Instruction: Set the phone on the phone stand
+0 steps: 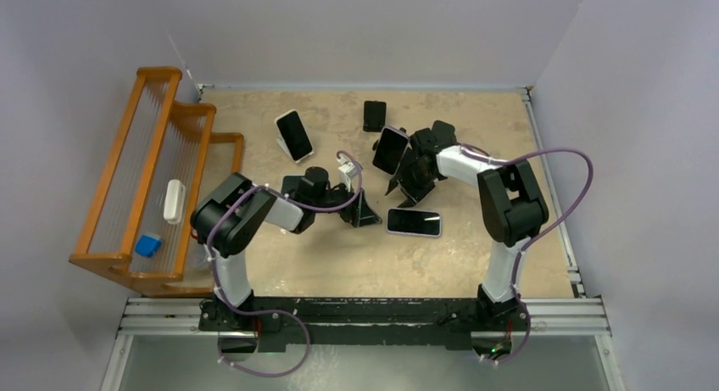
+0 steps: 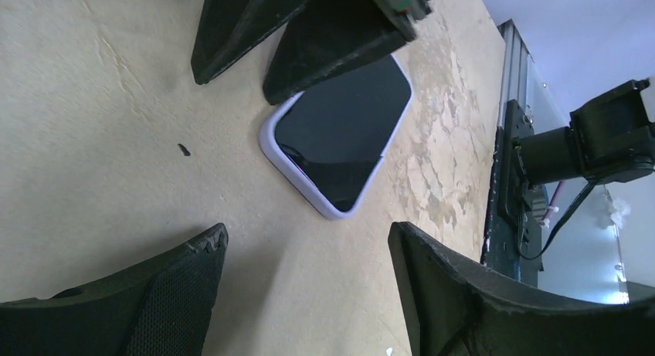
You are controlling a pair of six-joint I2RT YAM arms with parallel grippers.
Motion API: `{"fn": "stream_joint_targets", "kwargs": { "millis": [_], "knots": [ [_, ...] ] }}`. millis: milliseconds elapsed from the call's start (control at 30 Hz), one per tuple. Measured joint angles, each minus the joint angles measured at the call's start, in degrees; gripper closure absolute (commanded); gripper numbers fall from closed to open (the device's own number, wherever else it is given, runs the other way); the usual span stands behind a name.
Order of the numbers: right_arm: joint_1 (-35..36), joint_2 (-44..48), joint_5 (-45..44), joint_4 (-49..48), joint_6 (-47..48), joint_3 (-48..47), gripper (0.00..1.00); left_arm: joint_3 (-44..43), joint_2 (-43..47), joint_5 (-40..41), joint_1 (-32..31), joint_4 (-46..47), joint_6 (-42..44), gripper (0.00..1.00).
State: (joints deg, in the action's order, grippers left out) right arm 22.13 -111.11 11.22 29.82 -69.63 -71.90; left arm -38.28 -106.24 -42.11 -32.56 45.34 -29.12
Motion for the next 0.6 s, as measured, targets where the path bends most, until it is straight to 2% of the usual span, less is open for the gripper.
{"fn": "stream_joint_targets", "kwargs": {
  "millis": [167, 333, 433, 600],
  "knots": [
    [-0.2, 4.2, 0.8, -4.1, -2.1, 5.9, 0.28, -2.2, -3.2, 2.4, -2.8, 1.3, -3.3, 0.23],
    [-2.0, 10.1, -0.5, -8.3, -3.3, 13.1, 0.18, -2.8, -2.8, 9.6, -6.1, 0.8, -4.6, 0.21],
    [-4.5, 13.5, -2.0, -10.6, -3.0, 16.7, 0.14, -2.8, -1.5, 15.0, -8.2, -0.9, -1.7, 0.21],
    [-10.1, 18.8, -4.6, -16.7, 0.5, 22.4, 0.1, -2.8, -0.1, 18.5, -9.6, -3.3, 5.5, 0.21]
  ]
}}
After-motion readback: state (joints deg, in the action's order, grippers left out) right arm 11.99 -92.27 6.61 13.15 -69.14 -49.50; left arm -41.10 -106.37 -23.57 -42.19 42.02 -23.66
